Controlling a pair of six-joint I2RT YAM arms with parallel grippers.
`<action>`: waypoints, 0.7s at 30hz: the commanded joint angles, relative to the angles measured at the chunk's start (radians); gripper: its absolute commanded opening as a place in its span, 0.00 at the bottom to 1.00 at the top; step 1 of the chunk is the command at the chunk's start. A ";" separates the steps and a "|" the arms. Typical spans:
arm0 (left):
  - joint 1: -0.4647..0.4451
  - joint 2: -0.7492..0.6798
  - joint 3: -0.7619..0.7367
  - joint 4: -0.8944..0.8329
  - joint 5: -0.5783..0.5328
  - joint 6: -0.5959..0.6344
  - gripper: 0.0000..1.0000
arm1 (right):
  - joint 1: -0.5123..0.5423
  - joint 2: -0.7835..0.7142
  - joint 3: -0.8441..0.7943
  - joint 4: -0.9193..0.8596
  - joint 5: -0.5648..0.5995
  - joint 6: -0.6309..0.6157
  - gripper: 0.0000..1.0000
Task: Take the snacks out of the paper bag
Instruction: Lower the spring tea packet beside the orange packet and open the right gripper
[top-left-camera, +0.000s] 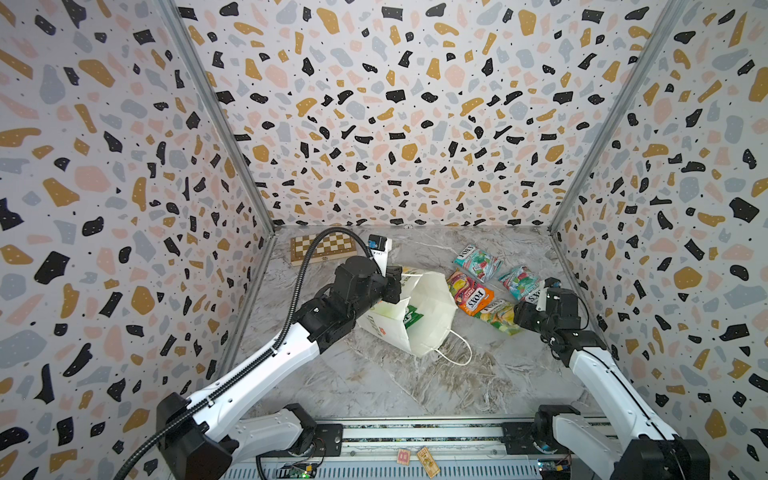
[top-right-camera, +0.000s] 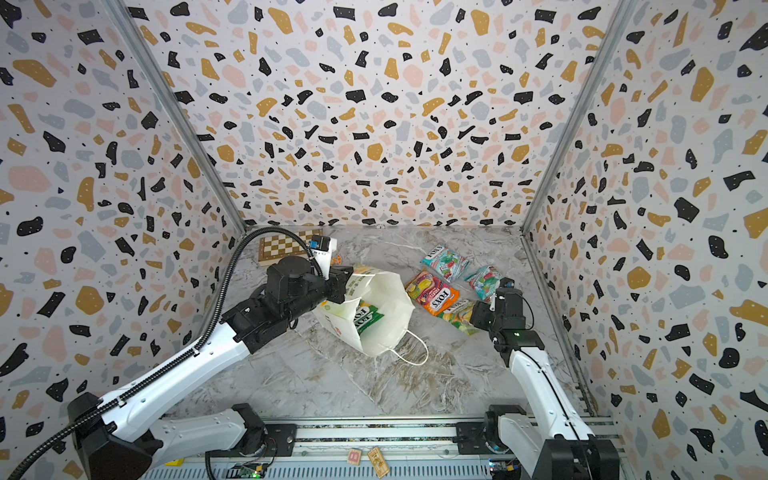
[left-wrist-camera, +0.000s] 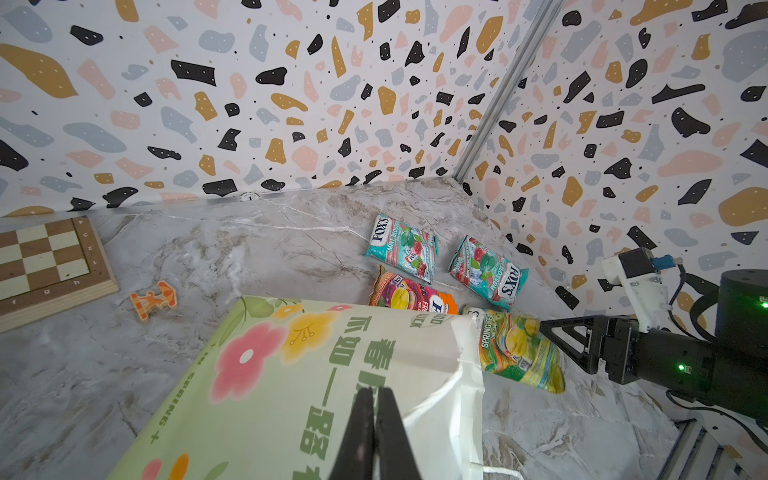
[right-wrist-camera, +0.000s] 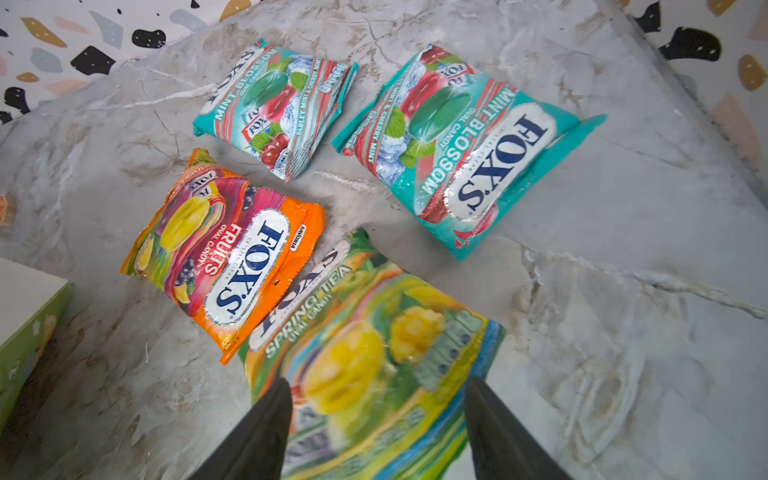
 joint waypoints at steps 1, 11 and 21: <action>-0.002 -0.006 0.003 0.046 -0.011 0.010 0.00 | -0.001 -0.052 -0.006 -0.010 0.088 0.025 0.70; -0.002 -0.004 0.001 0.051 -0.004 0.011 0.00 | 0.011 -0.101 -0.059 0.179 -0.344 -0.002 0.70; -0.002 -0.014 -0.012 0.069 0.026 0.022 0.00 | 0.249 -0.156 -0.042 0.320 -0.596 -0.038 0.71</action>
